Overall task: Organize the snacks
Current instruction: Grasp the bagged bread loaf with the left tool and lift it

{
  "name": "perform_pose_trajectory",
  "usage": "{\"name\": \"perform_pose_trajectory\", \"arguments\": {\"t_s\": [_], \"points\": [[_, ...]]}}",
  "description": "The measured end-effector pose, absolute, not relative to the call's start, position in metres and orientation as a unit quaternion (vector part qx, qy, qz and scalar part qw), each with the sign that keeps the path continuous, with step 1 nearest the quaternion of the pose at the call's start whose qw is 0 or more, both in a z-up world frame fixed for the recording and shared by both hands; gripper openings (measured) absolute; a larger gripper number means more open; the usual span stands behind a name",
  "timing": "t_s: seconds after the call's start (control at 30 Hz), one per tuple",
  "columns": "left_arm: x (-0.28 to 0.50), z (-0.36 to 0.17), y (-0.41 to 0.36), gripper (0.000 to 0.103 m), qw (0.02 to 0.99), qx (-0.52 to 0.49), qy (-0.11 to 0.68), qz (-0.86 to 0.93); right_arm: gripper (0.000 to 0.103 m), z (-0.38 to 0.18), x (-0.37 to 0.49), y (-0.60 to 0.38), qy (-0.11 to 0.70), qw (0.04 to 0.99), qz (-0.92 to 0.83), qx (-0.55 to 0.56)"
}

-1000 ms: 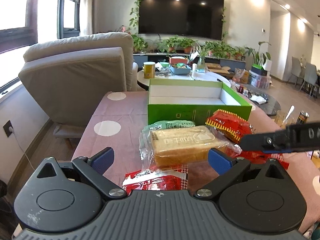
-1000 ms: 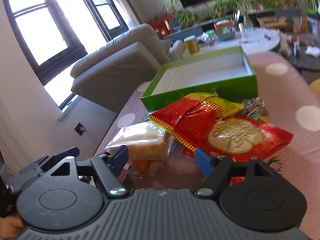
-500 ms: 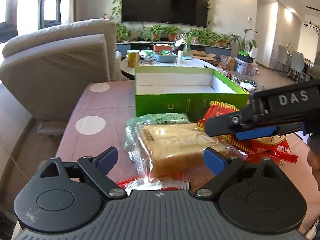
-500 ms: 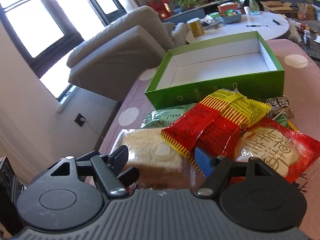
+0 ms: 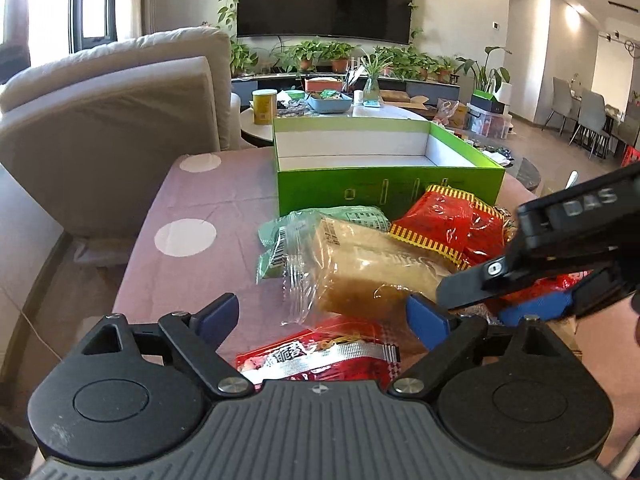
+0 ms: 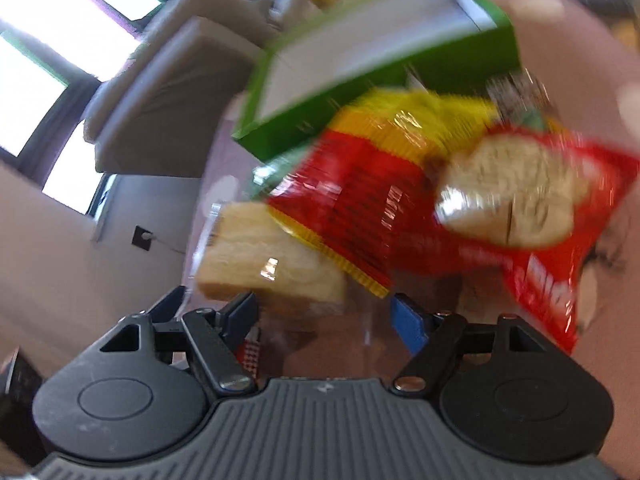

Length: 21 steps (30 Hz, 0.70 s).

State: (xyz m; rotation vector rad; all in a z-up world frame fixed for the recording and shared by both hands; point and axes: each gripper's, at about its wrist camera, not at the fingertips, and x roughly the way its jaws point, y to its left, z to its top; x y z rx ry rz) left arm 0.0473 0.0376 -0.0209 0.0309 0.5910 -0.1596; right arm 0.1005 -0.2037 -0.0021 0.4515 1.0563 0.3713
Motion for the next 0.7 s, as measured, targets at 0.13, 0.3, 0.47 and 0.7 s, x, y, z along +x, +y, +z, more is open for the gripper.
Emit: {"name": "perform_pose_trajectory", "arguments": {"t_s": [0.13, 0.3, 0.47, 0.7], "points": [[0.045, -0.019, 0.035, 0.090, 0.954, 0.028, 0.287, -0.083, 0.069, -0.010, 0.108, -0.208, 0.487, 0.820, 0.161, 0.253], [0.053, -0.019, 0.031, 0.090, 0.951, 0.037, 0.289, -0.104, 0.070, -0.013, 0.118, -0.203, 0.464, 0.834, 0.167, 0.247], [0.056, -0.019, 0.032, 0.071, 0.944, -0.004, 0.302, -0.134, 0.054, -0.004, 0.113, -0.200, 0.447, 0.850, 0.182, 0.208], [0.025, -0.001, 0.034, 0.069, 0.952, -0.009, 0.275, -0.133, 0.048, 0.011, 0.092, -0.199, 0.420, 0.863, 0.219, 0.176]]}}
